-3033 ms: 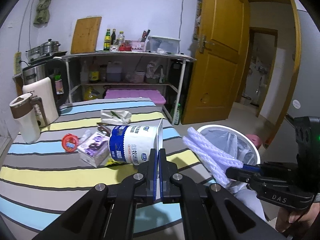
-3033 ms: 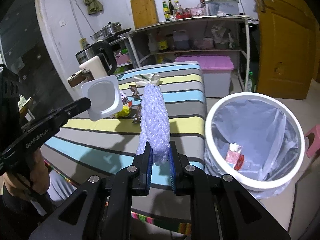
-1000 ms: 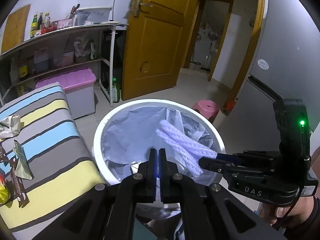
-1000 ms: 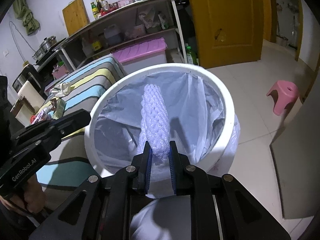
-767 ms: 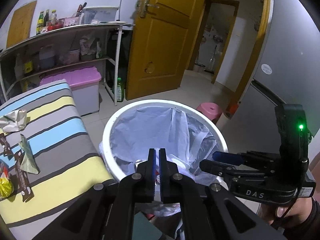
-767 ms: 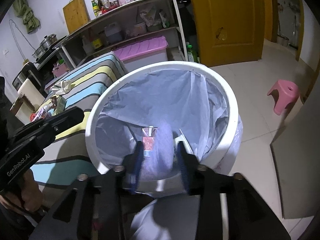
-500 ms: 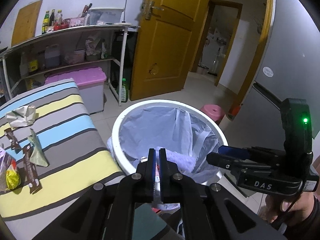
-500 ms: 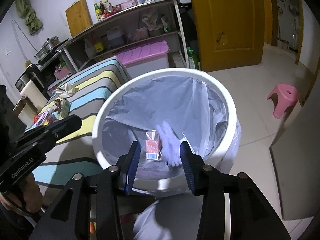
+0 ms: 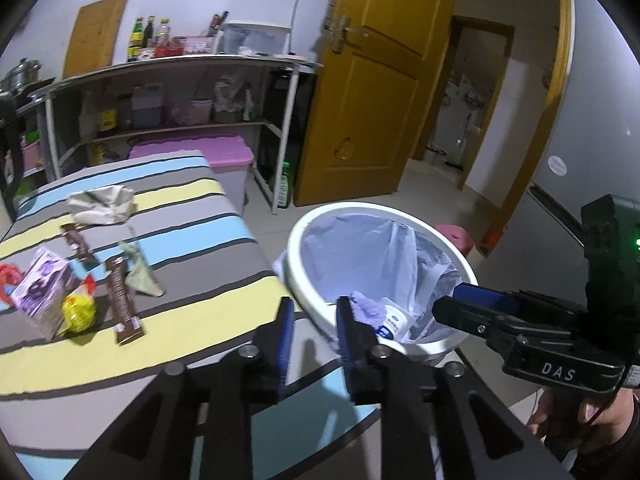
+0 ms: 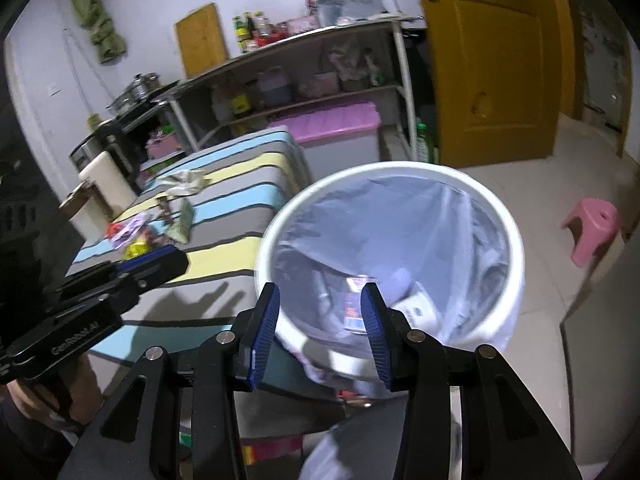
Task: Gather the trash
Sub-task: 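Move both open tools back over the table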
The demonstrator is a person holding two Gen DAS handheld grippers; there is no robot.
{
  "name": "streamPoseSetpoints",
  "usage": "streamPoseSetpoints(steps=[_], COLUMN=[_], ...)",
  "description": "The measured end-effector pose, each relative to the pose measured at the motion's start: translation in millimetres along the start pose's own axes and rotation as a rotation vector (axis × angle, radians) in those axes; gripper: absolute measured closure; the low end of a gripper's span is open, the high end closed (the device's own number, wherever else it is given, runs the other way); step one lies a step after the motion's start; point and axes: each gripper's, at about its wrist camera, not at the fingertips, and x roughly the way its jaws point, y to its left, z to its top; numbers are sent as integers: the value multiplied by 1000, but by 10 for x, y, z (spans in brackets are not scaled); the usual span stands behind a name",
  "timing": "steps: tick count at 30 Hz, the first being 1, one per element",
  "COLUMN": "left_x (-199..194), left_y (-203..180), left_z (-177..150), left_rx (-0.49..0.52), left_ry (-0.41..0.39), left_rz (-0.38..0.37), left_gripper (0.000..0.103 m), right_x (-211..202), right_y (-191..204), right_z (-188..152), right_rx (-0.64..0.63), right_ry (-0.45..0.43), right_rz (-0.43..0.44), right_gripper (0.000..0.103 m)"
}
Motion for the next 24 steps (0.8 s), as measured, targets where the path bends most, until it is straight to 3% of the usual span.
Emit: streamPoseSetpoints(steps=[17,20,24], left_x=[-444,-510,-575], left_y=[544,636,787], left_z=[-298,-329,-374], left_rx=[-98,-108,-130], left_ry=[-56,-59,-56], left_rz=[147,168,208], left_gripper=[75,75,75], right_x=[242,276,383], right_y=[663,822,948], right_z=[-40,-44,-50], right_rx=[-128,-185,-199], right_ry=[49,35,60], right_rz=[105,117,158], right_gripper=[57,47,47])
